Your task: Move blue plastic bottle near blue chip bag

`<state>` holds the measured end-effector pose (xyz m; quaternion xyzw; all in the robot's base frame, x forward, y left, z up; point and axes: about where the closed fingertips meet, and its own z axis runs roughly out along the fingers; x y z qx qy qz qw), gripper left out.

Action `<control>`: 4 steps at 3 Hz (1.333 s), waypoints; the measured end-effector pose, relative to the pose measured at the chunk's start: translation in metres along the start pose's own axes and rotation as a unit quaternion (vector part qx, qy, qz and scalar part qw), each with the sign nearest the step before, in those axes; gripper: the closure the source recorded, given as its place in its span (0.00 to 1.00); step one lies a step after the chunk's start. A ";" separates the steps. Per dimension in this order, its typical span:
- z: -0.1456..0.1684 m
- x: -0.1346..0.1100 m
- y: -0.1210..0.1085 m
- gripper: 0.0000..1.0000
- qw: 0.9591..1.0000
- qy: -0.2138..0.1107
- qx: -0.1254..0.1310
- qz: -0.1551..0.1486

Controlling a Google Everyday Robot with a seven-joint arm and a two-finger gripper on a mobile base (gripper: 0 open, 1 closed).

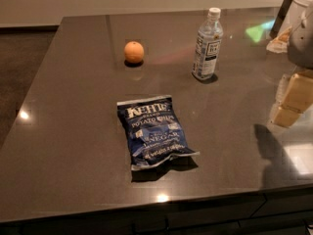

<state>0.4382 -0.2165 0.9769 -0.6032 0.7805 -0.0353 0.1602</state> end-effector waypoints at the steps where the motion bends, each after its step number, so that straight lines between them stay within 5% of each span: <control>1: 0.000 0.000 0.000 0.00 1.000 0.000 0.000 0.000; 3: 0.011 -0.006 -0.031 0.00 0.997 -0.015 0.037 0.060; 4: 0.025 -0.006 -0.060 0.00 0.991 -0.025 0.066 0.111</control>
Offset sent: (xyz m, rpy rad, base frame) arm 0.0234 0.0012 -0.0007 0.0311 -0.0282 -0.0994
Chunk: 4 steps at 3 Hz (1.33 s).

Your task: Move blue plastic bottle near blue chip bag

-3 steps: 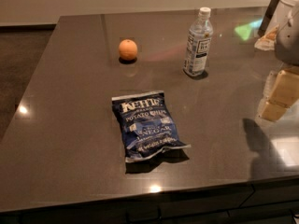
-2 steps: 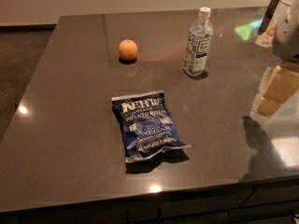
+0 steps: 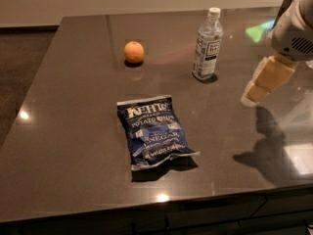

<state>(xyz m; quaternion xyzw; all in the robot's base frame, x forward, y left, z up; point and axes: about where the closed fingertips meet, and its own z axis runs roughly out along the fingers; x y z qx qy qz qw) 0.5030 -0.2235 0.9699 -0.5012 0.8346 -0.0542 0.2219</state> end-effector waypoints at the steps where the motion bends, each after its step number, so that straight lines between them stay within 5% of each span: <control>1: 0.016 -0.005 -0.030 0.00 0.998 -0.018 0.031 0.059; 2: 0.030 -0.013 -0.059 0.00 0.993 -0.038 0.054 0.101; 4: 0.061 -0.047 -0.095 0.00 0.984 -0.091 0.053 0.145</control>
Offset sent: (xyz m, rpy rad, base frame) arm 0.1064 -0.0234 -0.0037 0.1696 -0.1669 -0.2913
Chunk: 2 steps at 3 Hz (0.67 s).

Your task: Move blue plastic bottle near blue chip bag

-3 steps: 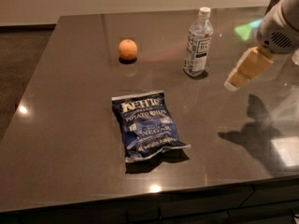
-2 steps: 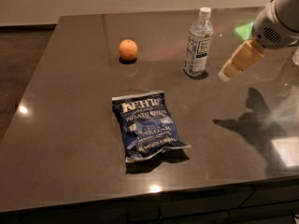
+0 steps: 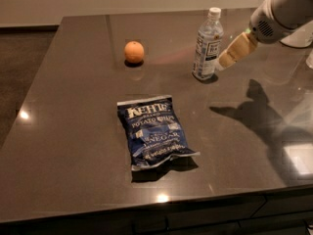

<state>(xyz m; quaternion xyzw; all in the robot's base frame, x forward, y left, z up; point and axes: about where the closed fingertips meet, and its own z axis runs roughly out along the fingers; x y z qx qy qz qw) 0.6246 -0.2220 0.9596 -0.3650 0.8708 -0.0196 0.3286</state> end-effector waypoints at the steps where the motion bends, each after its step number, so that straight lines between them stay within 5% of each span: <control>1: 0.021 -0.014 -0.005 0.00 1.000 -0.017 -0.003 0.009; 2: 0.040 -0.027 -0.007 0.00 0.999 -0.035 -0.012 0.019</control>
Offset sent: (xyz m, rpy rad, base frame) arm 0.0657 0.0309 -0.0194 0.1367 -0.0477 0.0057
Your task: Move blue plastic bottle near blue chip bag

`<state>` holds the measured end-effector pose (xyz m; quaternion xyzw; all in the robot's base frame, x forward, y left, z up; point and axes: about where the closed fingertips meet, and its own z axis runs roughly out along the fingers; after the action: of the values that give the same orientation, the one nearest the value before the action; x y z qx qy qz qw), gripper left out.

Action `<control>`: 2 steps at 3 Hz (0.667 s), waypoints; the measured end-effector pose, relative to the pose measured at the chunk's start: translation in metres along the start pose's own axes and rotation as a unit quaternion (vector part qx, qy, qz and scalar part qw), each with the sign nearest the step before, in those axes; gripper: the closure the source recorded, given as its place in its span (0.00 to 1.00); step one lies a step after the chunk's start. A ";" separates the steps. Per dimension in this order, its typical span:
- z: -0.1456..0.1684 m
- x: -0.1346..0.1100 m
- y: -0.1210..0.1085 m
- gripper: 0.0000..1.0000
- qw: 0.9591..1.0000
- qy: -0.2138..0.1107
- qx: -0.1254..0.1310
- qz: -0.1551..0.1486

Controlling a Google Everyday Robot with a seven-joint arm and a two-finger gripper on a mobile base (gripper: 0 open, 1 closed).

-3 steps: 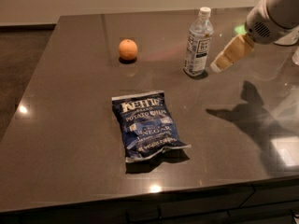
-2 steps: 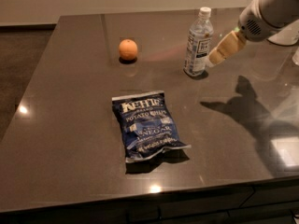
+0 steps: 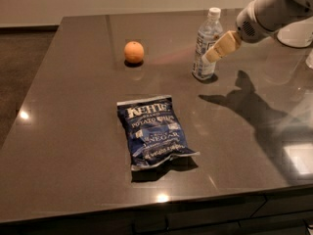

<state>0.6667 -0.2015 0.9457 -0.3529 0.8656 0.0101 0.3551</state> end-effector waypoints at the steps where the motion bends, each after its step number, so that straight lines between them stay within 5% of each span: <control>1: 0.014 -0.012 -0.001 0.00 1.000 -0.021 -0.013 0.010; 2: 0.023 -0.023 0.000 0.00 0.999 -0.038 -0.025 0.016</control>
Offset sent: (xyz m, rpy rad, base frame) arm 0.0369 0.0276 0.0022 0.1371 -0.0343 0.0360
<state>0.6923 -0.1814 0.9432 -0.3474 0.8565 0.0503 0.3783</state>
